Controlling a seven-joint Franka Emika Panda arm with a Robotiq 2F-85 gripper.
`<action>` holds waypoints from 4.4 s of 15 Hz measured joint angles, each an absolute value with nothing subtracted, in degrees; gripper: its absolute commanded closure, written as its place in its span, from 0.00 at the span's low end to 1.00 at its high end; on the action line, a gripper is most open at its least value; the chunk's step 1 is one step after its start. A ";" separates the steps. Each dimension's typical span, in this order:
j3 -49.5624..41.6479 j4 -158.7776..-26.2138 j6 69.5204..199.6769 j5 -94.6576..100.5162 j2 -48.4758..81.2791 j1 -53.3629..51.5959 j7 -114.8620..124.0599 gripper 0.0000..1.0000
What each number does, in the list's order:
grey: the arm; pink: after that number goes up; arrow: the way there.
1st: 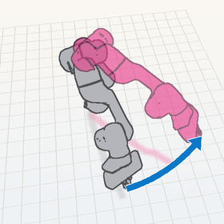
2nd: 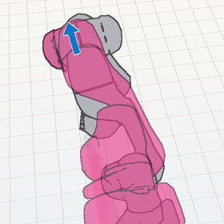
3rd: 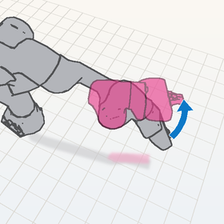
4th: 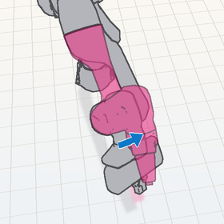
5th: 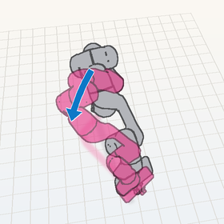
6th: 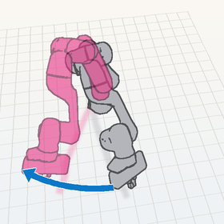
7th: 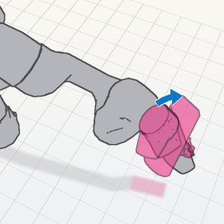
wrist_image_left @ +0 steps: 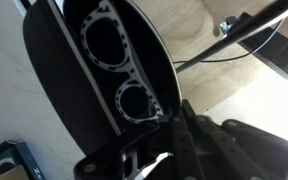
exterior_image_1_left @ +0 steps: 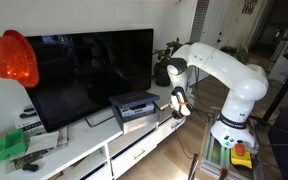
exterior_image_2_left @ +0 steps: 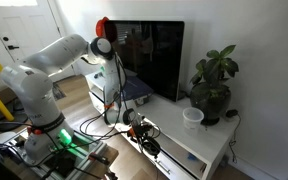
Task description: Pick up the glasses pouch and put it in the far right shelf of the television stand
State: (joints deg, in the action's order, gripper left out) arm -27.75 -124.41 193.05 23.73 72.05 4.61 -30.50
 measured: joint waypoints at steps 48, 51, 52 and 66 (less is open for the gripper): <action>-15.60 -99.15 211.33 29.19 84.88 26.69 -45.97 0.99; -15.72 -99.15 210.82 27.86 84.93 26.30 -47.63 0.99; -15.71 -99.16 210.66 27.45 84.95 26.22 -48.24 0.91; -15.54 -99.13 207.70 27.46 84.80 26.28 -51.74 0.00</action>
State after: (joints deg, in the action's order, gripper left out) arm -15.54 -99.13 207.70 27.46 84.80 26.28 -51.74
